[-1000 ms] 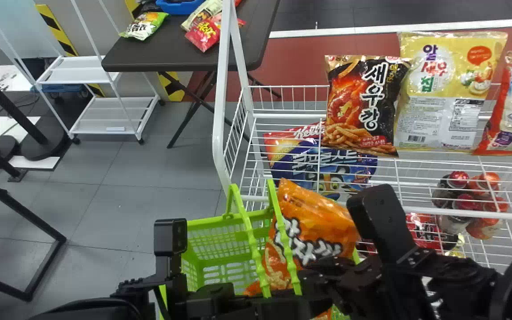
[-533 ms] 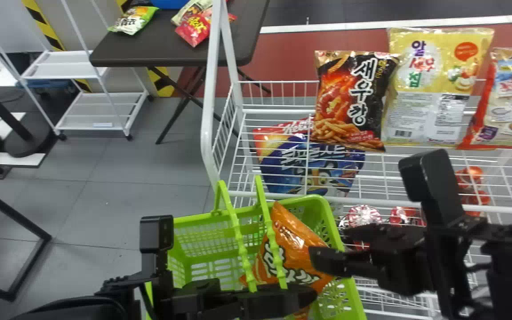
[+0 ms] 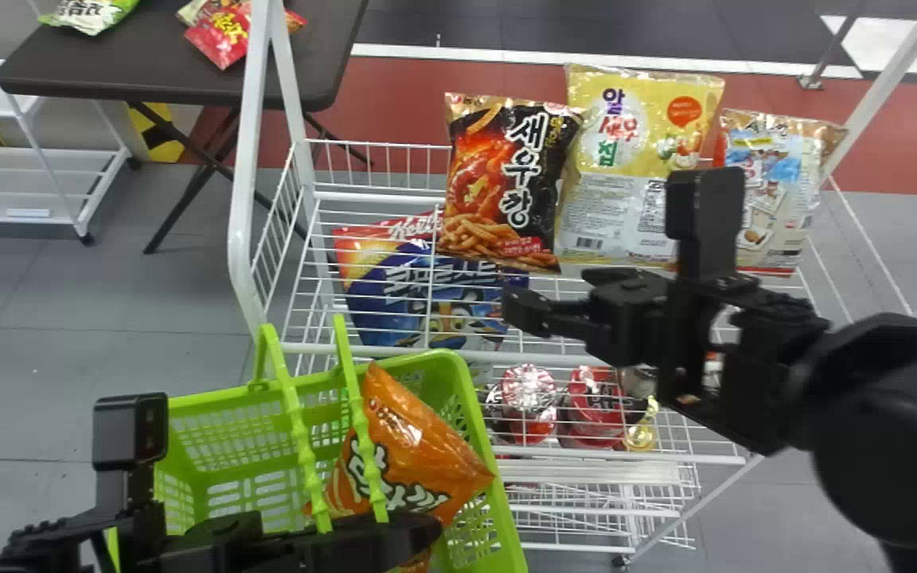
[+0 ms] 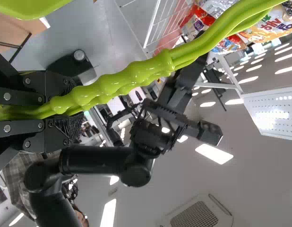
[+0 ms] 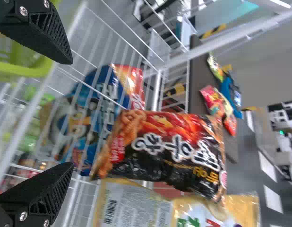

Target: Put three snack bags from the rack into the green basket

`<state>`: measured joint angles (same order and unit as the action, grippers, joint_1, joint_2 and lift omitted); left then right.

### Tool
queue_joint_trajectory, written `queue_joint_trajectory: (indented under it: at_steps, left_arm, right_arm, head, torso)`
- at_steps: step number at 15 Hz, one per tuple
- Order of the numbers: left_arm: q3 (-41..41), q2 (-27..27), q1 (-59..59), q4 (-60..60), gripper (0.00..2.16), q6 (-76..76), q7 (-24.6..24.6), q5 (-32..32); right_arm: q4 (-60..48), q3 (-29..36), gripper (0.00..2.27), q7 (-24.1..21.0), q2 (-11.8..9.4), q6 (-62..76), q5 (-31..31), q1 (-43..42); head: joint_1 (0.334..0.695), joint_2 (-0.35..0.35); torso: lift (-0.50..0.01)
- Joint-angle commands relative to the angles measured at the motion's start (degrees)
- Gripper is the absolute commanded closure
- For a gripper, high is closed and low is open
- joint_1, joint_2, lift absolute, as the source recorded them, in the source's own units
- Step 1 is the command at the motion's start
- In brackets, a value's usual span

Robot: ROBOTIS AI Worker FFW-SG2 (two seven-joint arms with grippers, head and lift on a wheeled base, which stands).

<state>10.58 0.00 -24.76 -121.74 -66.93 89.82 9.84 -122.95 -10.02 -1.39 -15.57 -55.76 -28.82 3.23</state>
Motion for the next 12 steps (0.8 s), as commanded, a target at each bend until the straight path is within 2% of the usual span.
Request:
queue_joint_trajectory:
  at_steps: [1,4,9,10,12]
  left_arm:
    - [0.1,-0.1,-0.5,-0.1,2.15,0.0,0.6,0.0]
    - [0.6,-0.1,-1.7,-0.7,2.15,0.0,0.7,0.0]
    - [1.0,-0.1,-2.2,-0.9,2.15,0.2,0.7,0.1]
    - [1.1,-0.1,-2.2,-0.9,2.15,0.2,0.7,0.1]
    - [1.3,-0.1,-2.3,-0.8,2.15,0.2,0.7,0.2]
  right_arm:
    - [7.5,-5.3,0.03,-1.6,1.4,8.9,6.8,-4.0]
    - [17.2,-11.0,0.05,-3.6,3.8,18.4,12.1,-9.6]
    - [31.5,-17.3,0.12,-8.7,7.9,21.3,19.3,-17.2]
    - [33.7,-18.2,0.21,-9.2,8.1,21.3,20.0,-18.6]
    - [36.5,-18.9,0.67,-9.2,8.4,21.2,21.4,-20.3]
  head:
    - [0.695,-0.062]
    - [0.695,-0.042]
    - [0.695,0.008]
    - [0.695,0.014]
    - [0.695,0.023]
  torso:
    - [0.0]
    - [0.0]
    - [0.0]
    - [0.0]
    - [0.0]
